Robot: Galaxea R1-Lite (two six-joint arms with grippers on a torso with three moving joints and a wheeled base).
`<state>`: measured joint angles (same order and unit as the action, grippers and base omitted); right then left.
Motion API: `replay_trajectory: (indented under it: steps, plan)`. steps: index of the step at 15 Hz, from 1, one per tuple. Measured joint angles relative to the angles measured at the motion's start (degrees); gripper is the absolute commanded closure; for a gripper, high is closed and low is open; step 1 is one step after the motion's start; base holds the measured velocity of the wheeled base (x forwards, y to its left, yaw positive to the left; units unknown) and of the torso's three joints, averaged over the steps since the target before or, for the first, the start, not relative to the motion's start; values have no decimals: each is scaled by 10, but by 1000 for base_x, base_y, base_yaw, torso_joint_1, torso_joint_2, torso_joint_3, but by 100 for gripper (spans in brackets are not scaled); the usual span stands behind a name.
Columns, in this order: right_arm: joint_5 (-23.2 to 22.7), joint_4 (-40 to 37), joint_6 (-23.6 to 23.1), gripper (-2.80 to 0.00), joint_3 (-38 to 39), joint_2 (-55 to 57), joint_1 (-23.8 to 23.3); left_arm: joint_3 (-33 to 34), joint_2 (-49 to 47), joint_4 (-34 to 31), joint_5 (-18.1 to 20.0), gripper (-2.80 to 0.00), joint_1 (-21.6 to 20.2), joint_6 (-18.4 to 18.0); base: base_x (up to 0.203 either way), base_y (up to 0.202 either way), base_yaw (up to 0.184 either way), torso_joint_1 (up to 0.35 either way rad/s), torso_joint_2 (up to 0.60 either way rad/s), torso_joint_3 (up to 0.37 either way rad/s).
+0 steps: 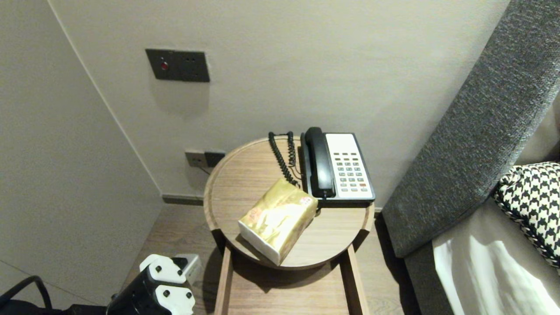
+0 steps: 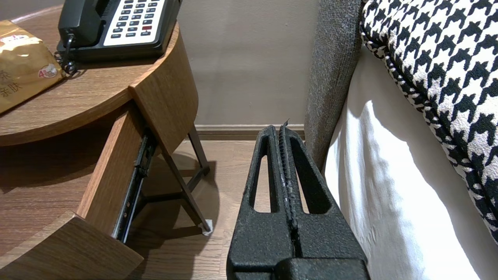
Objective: Open the nightstand drawer, then put the tissue on the table in the drawer one by one
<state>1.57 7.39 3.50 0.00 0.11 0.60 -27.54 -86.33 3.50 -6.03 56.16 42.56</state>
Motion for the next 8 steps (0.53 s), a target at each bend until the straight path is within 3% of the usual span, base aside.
replay_trajectory:
  steps: [8]
  plan:
    - [0,0,0,0,0,0,0,-5,20,-6,-7,0,11,6,0,0,0,0,0,0]
